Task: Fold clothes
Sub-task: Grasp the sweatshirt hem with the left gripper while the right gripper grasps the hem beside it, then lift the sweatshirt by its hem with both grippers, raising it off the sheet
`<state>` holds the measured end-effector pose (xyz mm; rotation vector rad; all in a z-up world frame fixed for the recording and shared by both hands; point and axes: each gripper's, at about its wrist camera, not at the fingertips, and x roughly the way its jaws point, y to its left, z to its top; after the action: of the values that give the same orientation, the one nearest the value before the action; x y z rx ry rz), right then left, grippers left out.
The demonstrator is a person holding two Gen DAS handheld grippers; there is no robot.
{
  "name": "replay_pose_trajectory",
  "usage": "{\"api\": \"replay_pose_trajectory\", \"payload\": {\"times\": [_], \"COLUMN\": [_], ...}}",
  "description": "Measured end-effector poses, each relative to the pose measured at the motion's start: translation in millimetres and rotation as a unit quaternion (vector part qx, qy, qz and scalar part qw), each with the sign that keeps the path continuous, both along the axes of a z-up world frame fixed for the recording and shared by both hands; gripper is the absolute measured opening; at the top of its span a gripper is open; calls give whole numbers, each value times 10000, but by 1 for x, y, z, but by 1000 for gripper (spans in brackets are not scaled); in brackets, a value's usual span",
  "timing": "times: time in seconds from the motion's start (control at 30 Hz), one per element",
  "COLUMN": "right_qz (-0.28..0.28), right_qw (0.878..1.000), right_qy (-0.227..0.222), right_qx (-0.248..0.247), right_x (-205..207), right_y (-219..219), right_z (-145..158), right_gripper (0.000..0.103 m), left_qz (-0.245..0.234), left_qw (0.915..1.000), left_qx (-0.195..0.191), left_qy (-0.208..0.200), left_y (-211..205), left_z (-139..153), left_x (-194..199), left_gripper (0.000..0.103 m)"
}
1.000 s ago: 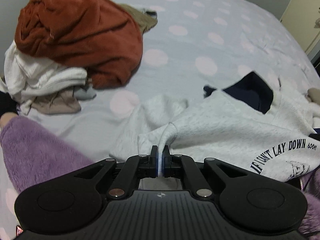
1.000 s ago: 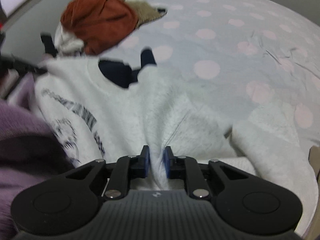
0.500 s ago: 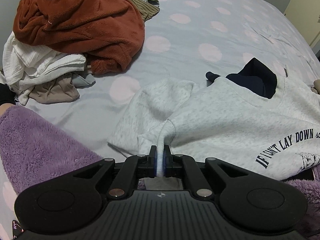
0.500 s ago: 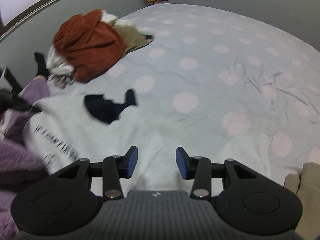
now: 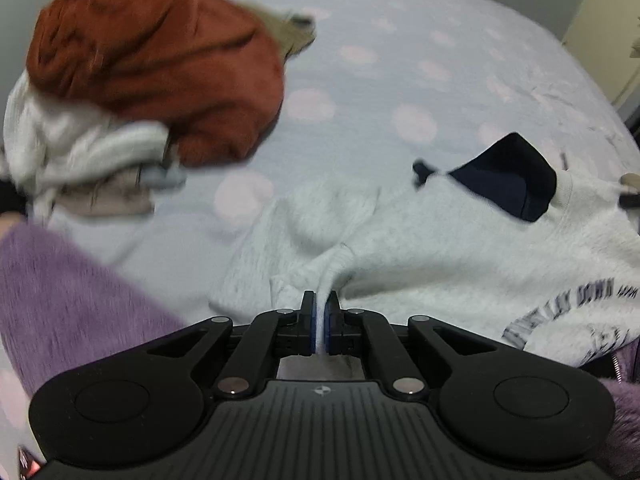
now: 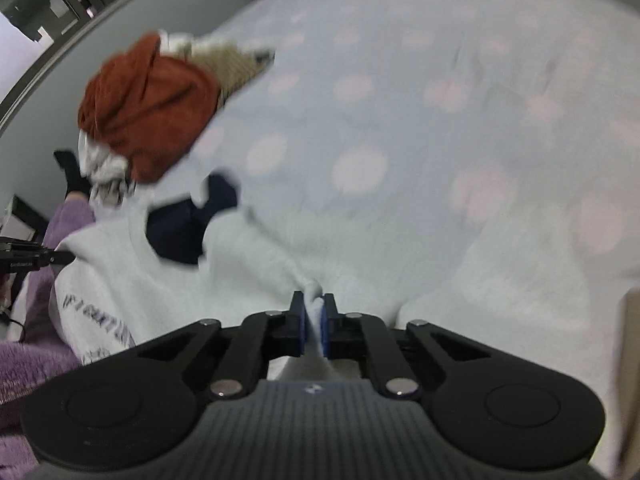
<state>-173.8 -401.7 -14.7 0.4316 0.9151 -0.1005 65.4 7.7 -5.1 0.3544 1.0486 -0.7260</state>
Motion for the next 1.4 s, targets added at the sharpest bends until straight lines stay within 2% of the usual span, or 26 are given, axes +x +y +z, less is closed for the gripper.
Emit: {"api": "replay_pose_trajectory", "payload": {"times": [0.07, 0.17, 0.23, 0.3, 0.37, 0.43, 0.53, 0.67, 0.77, 0.83, 0.93, 1.07, 1.1, 1.17, 1.2, 1.3, 1.4], "right_qz": [-123, -346, -443, -536, -611, -637, -616, -693, -871, -993, -858, -536, -480, -387, -365, -339, -310], "right_qw": [9984, 9911, 9858, 9846, 9860, 9896, 9939, 9950, 9947, 9943, 9951, 9960, 9959, 9959, 9961, 9964, 9969], "right_qy": [-336, -791, -956, -890, -701, -426, 32, 544, 501, 381, 453, 533, 540, 522, 479, 307, 157], "right_qx": [-440, -1013, -1309, -1406, -1385, -1216, -911, -475, -216, -52, -195, -486, -536, -632, -648, -718, -700], "right_x": [-1, -4, -9, -16, -27, -40, -64, -95, -112, -118, -112, -112, -110, -108, -106, -100, -87], "right_y": [-1, -5, -7, -10, -13, -13, -9, 0, 2, 0, 2, 3, 3, 1, 0, -5, -10], "right_z": [36, 86, 113, 122, 117, 102, 65, 15, -3, -6, -4, 6, 9, 16, 21, 36, 48], "right_gripper": [8, 8, 8, 8, 8, 8, 8, 8, 8, 8, 9, 13, 17, 30, 35, 40, 47], "left_qz": [-100, -235, -411, -694, -1014, -1297, -1572, -1860, -1878, -1812, -1823, -1984, -1993, -1995, -1971, -1876, -1917], "left_qw": [9996, 9954, 9924, 9916, 9908, 9906, 9871, 9779, 9758, 9771, 9777, 9774, 9779, 9786, 9790, 9792, 9740], "left_qx": [-152, -471, -645, -597, -456, -205, 217, 637, 692, 666, 562, 246, 127, -112, -233, -569, -773], "left_qy": [-230, -799, -961, -912, -771, -373, 234, 705, 876, 897, 884, 689, 622, 500, 460, 517, 926], "left_y": [-5, -14, -16, -18, -20, -19, -16, -10, -9, -11, -12, 2, 4, 8, 8, -3, -25], "left_z": [17, 56, 75, 78, 74, 55, 16, -25, -44, -48, -45, -19, -11, 5, 11, 19, 7], "left_x": [2, 2, 0, -6, -14, -25, -41, -64, -71, -67, -64, -64, -60, -53, -50, -35, -23], "left_gripper": [2, 2, 1, 1, 1, 1, 1, 1, 2, 2, 5, 32, 40, 48, 48, 48, 48]}}
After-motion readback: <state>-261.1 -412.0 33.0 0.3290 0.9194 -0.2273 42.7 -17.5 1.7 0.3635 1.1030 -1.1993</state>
